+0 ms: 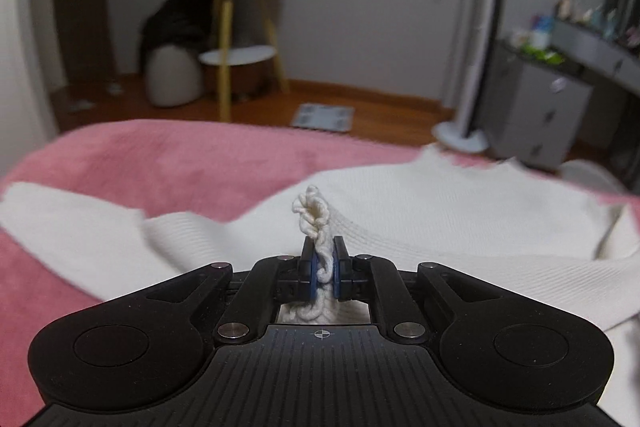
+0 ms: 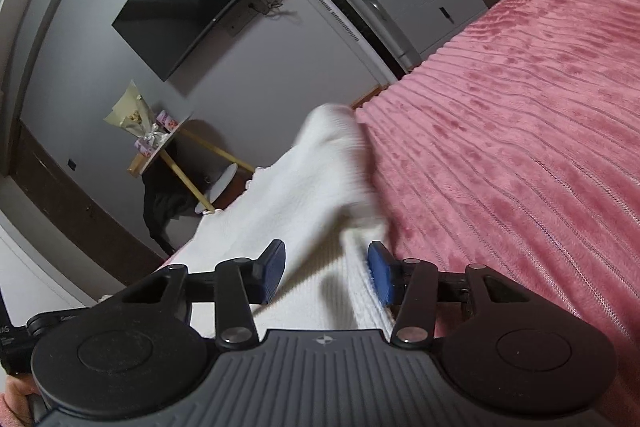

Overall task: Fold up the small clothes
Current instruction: 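Carry the sleeve across the sweater body with the right gripper and release it, then move the left gripper to the cuff of the other sleeve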

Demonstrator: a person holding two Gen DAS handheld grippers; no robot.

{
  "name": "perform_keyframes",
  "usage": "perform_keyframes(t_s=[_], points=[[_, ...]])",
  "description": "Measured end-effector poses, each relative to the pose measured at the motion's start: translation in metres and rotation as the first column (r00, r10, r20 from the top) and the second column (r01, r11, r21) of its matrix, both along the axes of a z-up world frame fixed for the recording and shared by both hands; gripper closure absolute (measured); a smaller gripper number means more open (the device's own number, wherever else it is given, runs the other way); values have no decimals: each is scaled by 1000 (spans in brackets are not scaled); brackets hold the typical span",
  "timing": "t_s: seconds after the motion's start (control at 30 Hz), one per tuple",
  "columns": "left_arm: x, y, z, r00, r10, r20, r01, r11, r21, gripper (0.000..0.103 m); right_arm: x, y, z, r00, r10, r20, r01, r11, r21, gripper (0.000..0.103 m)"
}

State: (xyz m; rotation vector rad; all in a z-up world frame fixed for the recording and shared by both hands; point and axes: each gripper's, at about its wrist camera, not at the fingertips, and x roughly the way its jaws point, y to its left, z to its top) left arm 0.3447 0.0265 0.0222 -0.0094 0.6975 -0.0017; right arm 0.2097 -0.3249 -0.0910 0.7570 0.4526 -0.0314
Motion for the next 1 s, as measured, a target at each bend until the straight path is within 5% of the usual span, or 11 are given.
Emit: perform_keyframes(t_s=[0.1, 0.2, 0.4, 0.63, 0.77, 0.87, 1.0], points=[[4, 3, -11, 997, 47, -68, -47, 999, 0, 87, 3, 5, -2, 999, 1, -39, -3, 999, -38, 57], [-2, -2, -12, 998, 52, -47, -54, 998, -43, 60, 3, 8, -3, 998, -9, -62, 3, 996, -86, 60], [-10, -38, -4, 998, -61, 16, 62, 994, -86, 42, 2, 8, 2, 994, -68, -85, 51, 982, -181, 62], [-17, -73, -14, 985, -168, -31, 165, 984, -71, 38, 12, 21, 40, 999, -6, 44, 17, 966, -259, 62], [-24, -58, -19, 986, -165, -38, 165, 986, -13, 38, 55, 32, 59, 995, 97, 27, -82, 938, -338, 68], [-23, -42, -27, 989, -134, -64, 135, 991, 9, 38, 86, 45, 65, 984, 176, -1, -157, 876, -456, 84], [-20, -25, -33, 990, -119, -75, 118, 993, -23, 38, 129, 59, 47, 946, 214, -242, -319, 738, -594, 99]])
